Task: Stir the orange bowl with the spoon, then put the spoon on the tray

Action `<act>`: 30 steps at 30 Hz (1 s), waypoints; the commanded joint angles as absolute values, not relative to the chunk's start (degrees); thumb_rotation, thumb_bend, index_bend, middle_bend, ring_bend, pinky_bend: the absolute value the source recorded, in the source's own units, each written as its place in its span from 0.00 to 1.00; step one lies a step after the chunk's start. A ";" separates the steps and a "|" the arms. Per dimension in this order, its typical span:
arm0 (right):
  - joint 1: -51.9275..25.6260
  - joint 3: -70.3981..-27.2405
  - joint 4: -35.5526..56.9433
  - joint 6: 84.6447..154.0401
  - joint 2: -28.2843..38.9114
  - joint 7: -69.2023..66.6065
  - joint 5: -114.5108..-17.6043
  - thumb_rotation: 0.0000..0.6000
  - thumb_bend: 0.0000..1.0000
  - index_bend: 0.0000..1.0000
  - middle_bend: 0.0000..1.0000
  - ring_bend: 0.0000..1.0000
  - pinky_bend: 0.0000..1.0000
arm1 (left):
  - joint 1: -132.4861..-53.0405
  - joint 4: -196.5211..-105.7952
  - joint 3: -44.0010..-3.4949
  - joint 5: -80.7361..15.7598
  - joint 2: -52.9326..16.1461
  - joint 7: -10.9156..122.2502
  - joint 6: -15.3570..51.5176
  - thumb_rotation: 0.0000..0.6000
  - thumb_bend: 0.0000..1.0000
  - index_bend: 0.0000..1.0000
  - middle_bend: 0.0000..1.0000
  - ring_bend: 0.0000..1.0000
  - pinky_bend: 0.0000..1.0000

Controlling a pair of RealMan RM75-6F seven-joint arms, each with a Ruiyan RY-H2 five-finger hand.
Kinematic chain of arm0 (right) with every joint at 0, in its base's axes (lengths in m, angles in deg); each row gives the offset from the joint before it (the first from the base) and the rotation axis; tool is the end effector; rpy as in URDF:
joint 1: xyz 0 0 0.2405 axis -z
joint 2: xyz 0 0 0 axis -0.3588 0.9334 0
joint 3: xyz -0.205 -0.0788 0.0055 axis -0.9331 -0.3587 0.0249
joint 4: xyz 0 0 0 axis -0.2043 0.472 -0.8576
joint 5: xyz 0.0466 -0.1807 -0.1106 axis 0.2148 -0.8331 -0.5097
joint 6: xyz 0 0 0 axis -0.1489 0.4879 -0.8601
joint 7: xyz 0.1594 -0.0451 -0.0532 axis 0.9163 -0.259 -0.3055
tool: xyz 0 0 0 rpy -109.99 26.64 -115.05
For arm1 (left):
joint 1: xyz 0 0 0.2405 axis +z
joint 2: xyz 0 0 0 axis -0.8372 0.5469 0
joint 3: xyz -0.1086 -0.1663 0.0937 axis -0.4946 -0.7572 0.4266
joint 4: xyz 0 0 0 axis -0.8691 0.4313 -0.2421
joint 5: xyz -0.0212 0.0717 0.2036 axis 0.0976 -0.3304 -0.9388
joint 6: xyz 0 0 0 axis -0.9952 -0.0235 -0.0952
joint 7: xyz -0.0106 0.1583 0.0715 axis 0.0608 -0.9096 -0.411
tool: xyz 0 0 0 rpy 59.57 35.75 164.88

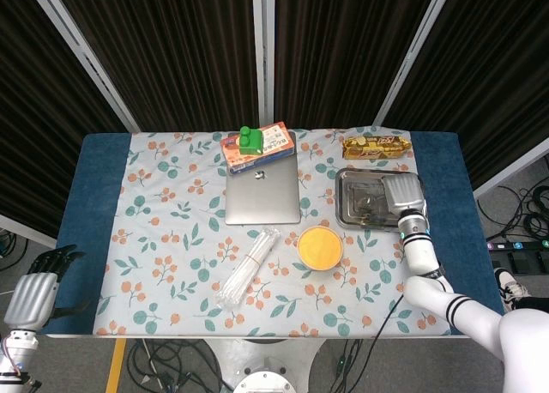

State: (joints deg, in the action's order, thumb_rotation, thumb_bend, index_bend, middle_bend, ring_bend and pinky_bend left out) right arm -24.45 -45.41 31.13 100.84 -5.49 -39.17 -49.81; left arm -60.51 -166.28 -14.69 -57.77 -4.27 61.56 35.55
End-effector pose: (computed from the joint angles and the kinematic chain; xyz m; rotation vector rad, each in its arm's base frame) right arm -0.2317 -0.4356 0.0103 1.6259 -0.7609 0.4031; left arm -0.3000 0.1879 0.0989 -1.4054 -1.0828 -0.8872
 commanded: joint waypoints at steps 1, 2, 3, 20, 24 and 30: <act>-25.17 -45.31 37.64 96.95 -9.80 -35.95 -48.11 1.00 0.35 0.82 1.00 1.00 1.00 | -60.49 -166.29 -14.68 -57.74 -4.29 61.58 35.58 1.00 0.00 0.26 0.22 0.15 0.14; -25.21 -45.32 38.39 96.50 -10.27 -35.64 -47.99 1.00 0.31 0.77 1.00 1.00 1.00 | -60.47 -166.28 -14.67 -57.72 -4.29 61.58 35.58 1.00 0.00 0.26 0.22 0.15 0.14; -25.21 -45.33 39.00 96.14 -10.65 -35.36 -47.89 1.00 0.27 0.74 1.00 1.00 1.00 | -60.47 -166.26 -14.66 -57.71 -4.28 61.59 35.59 1.00 0.00 0.26 0.22 0.15 0.14; -15.32 -45.07 13.07 111.54 5.04 -26.71 -55.91 1.00 0.10 0.42 0.97 0.96 1.00 | -60.41 -165.15 -14.95 -57.40 -4.54 62.83 35.88 1.00 0.00 0.26 0.22 0.15 0.14; -8.73 -47.78 0.53 117.40 14.17 -20.79 -62.25 1.00 0.26 0.42 0.76 0.75 0.92 | -60.78 -164.98 -15.28 -57.46 -4.78 62.74 35.74 1.00 0.00 0.26 0.22 0.15 0.14; -0.23 -55.17 -5.70 126.91 21.17 -13.41 -77.24 1.00 0.38 0.33 0.36 0.26 0.43 | -61.56 -164.86 -16.12 -56.75 -5.33 59.63 35.29 1.00 0.00 0.26 0.22 0.15 0.14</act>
State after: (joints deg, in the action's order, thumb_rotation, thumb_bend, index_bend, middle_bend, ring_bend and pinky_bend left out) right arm -6.74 -50.10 -1.72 119.60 16.59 -18.95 -68.13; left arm -61.32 -164.89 -15.82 -57.03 -5.11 60.48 35.40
